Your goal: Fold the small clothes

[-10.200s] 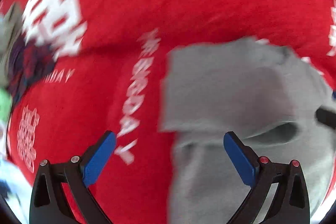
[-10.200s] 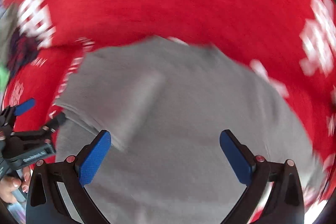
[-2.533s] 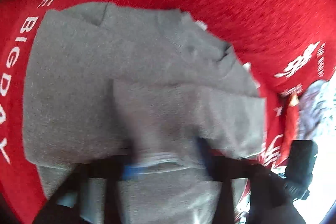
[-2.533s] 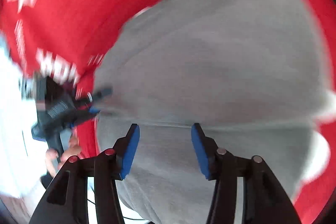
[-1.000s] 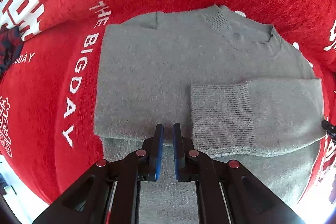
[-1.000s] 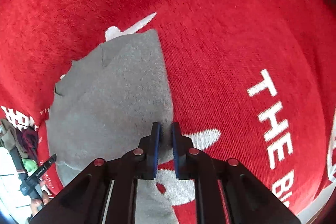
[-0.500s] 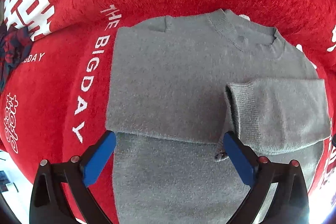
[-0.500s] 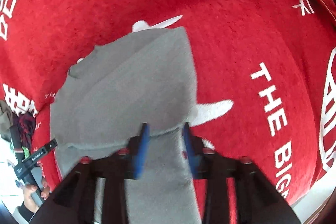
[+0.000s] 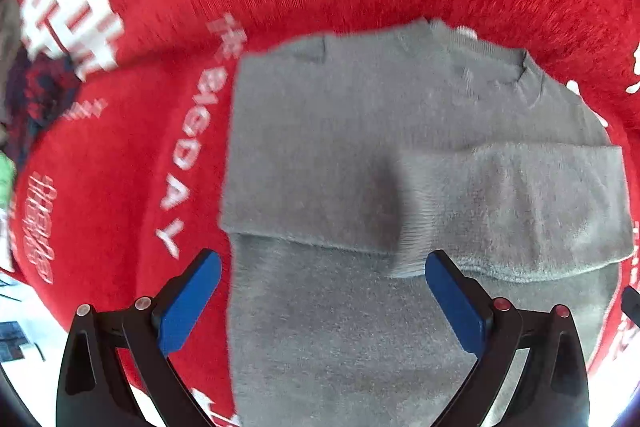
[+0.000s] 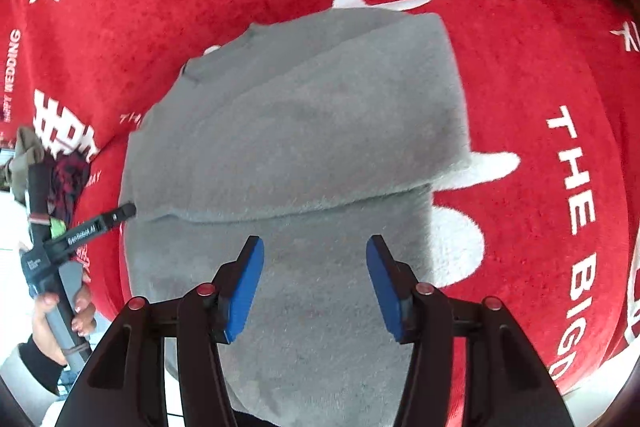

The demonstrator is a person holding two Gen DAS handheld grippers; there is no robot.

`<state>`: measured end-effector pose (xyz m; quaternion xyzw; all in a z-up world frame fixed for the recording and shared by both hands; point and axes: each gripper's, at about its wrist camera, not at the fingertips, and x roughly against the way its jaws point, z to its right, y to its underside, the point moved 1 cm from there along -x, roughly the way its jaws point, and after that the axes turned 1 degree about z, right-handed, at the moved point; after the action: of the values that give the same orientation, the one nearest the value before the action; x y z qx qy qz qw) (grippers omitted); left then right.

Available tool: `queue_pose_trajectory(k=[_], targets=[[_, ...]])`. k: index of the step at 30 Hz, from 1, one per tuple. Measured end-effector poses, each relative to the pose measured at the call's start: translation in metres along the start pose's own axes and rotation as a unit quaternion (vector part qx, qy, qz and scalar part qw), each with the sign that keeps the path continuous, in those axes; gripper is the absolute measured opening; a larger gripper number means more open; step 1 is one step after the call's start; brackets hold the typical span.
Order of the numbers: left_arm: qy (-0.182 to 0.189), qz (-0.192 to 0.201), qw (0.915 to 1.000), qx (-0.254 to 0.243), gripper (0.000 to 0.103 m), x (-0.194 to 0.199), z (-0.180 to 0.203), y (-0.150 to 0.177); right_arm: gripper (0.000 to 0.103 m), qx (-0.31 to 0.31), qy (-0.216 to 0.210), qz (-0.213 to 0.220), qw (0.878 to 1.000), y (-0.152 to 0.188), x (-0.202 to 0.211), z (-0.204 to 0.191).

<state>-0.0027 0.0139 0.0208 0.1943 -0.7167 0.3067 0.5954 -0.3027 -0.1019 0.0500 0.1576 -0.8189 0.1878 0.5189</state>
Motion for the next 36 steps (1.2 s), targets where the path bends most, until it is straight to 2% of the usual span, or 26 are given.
queue_pose_trajectory(k=[2, 7, 11, 12, 14, 20, 23, 26, 28, 29, 31, 36], targets=[[-0.009, 0.023, 0.9997, -0.004, 0.102, 0.013, 0.006, 0.002, 0.057, 0.007, -0.003, -0.003, 1.0, 0.003, 0.0, 0.0], [0.022, 0.063, 0.9975, 0.022, 0.102, 0.042, 0.018, 0.008, 0.057, 0.017, -0.014, -0.006, 1.0, 0.006, 0.004, 0.003], [0.072, 0.049, 0.9943, 0.061, 0.102, 0.05, 0.018, 0.004, 0.058, 0.036, -0.024, -0.012, 0.999, 0.006, 0.008, 0.007], [0.075, 0.047, 0.9938, 0.068, 0.102, 0.05, 0.018, 0.004, 0.058, 0.041, -0.026, -0.014, 0.999, 0.007, 0.009, 0.008], [0.072, 0.054, 0.9929, 0.078, 0.102, 0.057, 0.018, 0.01, 0.068, 0.054, -0.034, -0.021, 0.998, 0.009, 0.01, 0.01], [0.074, 0.102, 0.9874, 0.095, 0.102, 0.091, 0.016, 0.039, 0.068, 0.091, -0.048, -0.046, 0.994, 0.024, 0.011, 0.014], [0.068, 0.123, 0.9819, 0.127, 0.102, 0.116, 0.008, 0.049, 0.068, 0.093, -0.048, -0.05, 0.993, 0.032, 0.012, 0.016], [0.106, 0.164, 0.9687, 0.153, 0.102, 0.146, -0.004, 0.057, 0.068, 0.09, -0.047, -0.045, 0.994, 0.041, 0.016, 0.016], [0.161, 0.191, 0.9538, 0.167, 0.102, 0.163, -0.015, 0.06, 0.068, 0.088, -0.05, -0.037, 0.994, 0.048, 0.019, 0.014], [0.206, 0.193, 0.9442, 0.17, 0.102, 0.17, -0.022, 0.061, 0.068, 0.087, -0.053, -0.033, 0.994, 0.053, 0.02, 0.011], [0.266, 0.186, 0.9317, 0.163, 0.102, 0.176, -0.031, 0.059, 0.068, 0.085, -0.053, -0.026, 0.995, 0.061, 0.02, 0.009], [0.347, 0.163, 0.9104, 0.156, 0.102, 0.187, -0.052, 0.06, 0.068, 0.055, -0.066, -0.024, 0.996, 0.085, 0.011, -0.001]])
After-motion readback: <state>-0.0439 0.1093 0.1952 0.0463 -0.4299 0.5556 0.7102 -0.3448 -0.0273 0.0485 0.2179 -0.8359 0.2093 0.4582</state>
